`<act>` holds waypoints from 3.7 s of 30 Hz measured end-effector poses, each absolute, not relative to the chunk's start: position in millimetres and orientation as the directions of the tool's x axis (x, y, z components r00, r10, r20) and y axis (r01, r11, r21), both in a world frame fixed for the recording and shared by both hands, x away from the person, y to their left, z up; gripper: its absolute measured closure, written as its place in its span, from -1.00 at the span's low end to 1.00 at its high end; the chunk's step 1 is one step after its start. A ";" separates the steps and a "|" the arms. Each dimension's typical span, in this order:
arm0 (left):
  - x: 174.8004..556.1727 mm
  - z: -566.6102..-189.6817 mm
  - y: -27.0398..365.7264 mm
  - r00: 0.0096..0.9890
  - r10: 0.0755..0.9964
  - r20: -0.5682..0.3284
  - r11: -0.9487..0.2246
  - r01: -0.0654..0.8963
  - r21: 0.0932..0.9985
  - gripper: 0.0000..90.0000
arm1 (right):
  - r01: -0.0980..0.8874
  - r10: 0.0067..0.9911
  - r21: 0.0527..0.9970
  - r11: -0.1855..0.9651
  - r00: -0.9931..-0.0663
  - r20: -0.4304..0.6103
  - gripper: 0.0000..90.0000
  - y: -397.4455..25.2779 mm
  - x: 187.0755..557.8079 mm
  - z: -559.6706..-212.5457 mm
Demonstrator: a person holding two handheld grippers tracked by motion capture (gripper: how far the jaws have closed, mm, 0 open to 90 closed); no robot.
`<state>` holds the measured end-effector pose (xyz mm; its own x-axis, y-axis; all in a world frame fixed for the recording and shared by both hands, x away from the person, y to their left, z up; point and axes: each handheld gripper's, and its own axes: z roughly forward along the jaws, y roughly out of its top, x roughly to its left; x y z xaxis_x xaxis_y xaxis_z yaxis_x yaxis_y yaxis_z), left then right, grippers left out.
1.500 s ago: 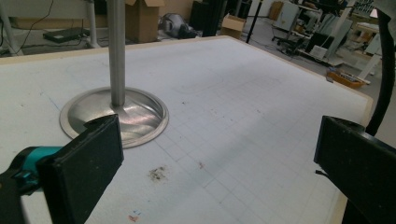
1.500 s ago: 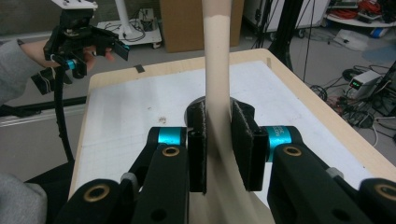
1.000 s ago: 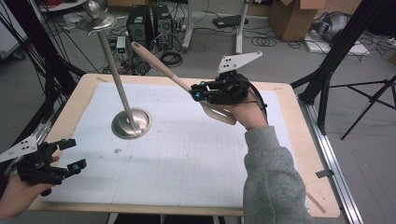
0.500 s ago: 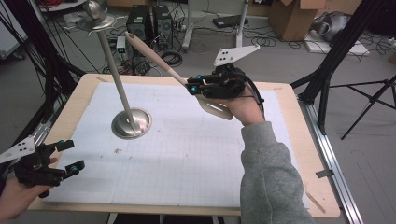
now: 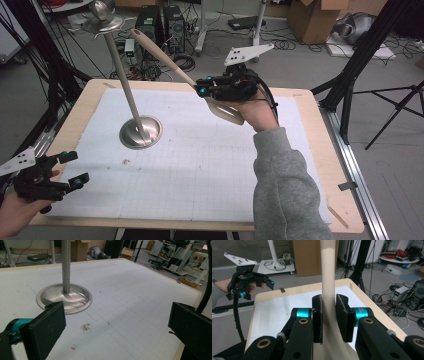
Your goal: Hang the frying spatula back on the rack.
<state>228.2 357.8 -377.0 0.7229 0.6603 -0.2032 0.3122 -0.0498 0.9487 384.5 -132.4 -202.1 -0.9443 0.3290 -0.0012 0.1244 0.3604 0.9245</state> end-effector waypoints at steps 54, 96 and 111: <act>225.3 -378.7 361.3 0.714 0.671 -0.201 -0.056 0.319 0.946 -0.96 | 0.140 0.352 0.920 0.366 -0.936 0.003 0.71 -106.8 391.6 -203.1; 224.1 -379.3 361.7 0.713 0.672 -0.201 -0.060 0.322 0.945 -0.96 | 0.164 0.351 0.909 0.384 -0.936 0.021 0.71 -74.0 402.2 -229.8; 223.7 -378.7 361.2 0.717 0.669 -0.197 -0.061 0.316 0.947 -0.96 | 0.171 0.352 0.906 0.387 -0.936 0.026 0.71 -61.6 406.8 -236.6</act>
